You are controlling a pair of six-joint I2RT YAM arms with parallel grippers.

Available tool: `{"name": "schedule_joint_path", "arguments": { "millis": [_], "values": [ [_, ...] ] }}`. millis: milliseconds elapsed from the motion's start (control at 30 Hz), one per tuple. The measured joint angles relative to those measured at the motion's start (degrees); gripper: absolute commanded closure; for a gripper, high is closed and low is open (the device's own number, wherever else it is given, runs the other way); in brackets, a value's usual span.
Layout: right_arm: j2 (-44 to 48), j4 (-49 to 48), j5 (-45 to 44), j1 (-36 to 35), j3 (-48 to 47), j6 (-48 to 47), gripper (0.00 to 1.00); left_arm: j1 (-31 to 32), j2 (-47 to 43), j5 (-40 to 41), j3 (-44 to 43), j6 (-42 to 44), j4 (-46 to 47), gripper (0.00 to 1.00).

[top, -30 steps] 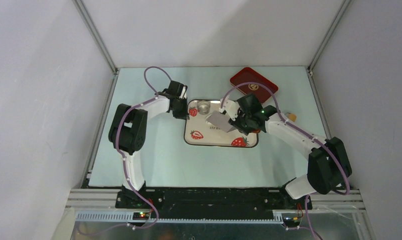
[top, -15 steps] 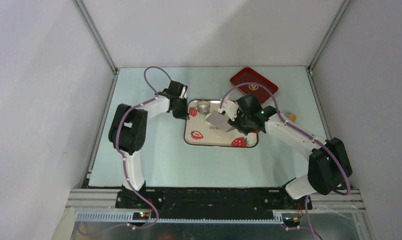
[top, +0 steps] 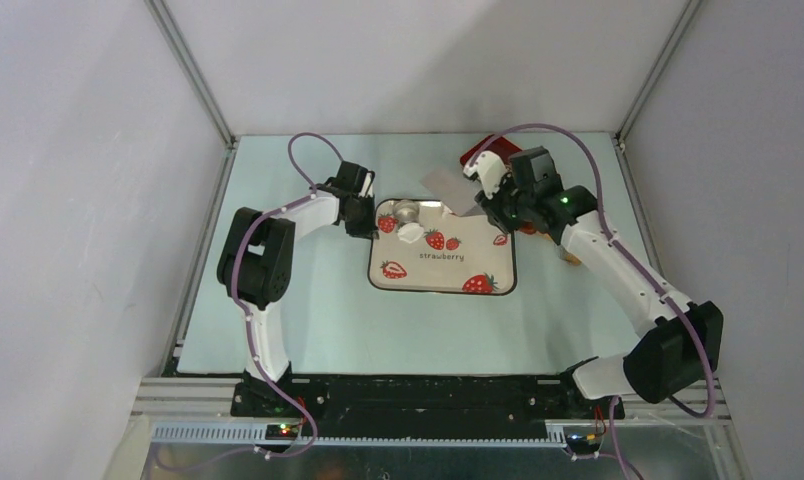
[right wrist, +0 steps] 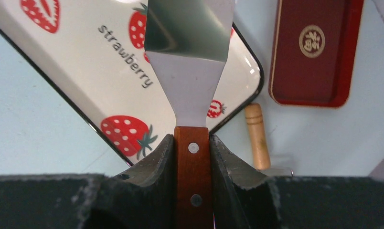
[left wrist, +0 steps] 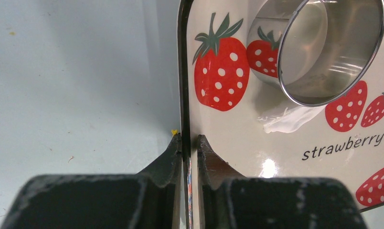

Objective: Roll out the dumpling wrappers from the dough
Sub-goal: Scoop the dumpling wrapper from the work surface.

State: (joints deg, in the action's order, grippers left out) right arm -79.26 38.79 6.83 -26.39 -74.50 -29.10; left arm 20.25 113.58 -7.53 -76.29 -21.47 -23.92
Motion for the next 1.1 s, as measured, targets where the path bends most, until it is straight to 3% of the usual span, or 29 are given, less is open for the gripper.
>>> {"name": "schedule_joint_path", "arguments": {
  "millis": [233, 467, 633, 1100],
  "values": [
    [0.0, 3.0, 0.1, 2.8, 0.5, -0.5, 1.00, 0.0, 0.0, 0.0, 0.0, 0.0, 0.0, 1.00],
    [-0.2, 7.4, -0.7, -5.4, 6.8, -4.3, 1.00, 0.0, 0.0, 0.0, 0.0, 0.0, 0.0, 1.00],
    [-1.5, 11.4, -1.4, -6.7, 7.2, -7.0, 1.00, 0.0, 0.0, 0.0, 0.0, 0.0, 0.0, 1.00],
    [-9.3, 7.6, -5.2, -4.2, 7.1, -21.3, 1.00, 0.0, 0.0, 0.0, 0.0, 0.0, 0.0, 1.00]
  ]
}}
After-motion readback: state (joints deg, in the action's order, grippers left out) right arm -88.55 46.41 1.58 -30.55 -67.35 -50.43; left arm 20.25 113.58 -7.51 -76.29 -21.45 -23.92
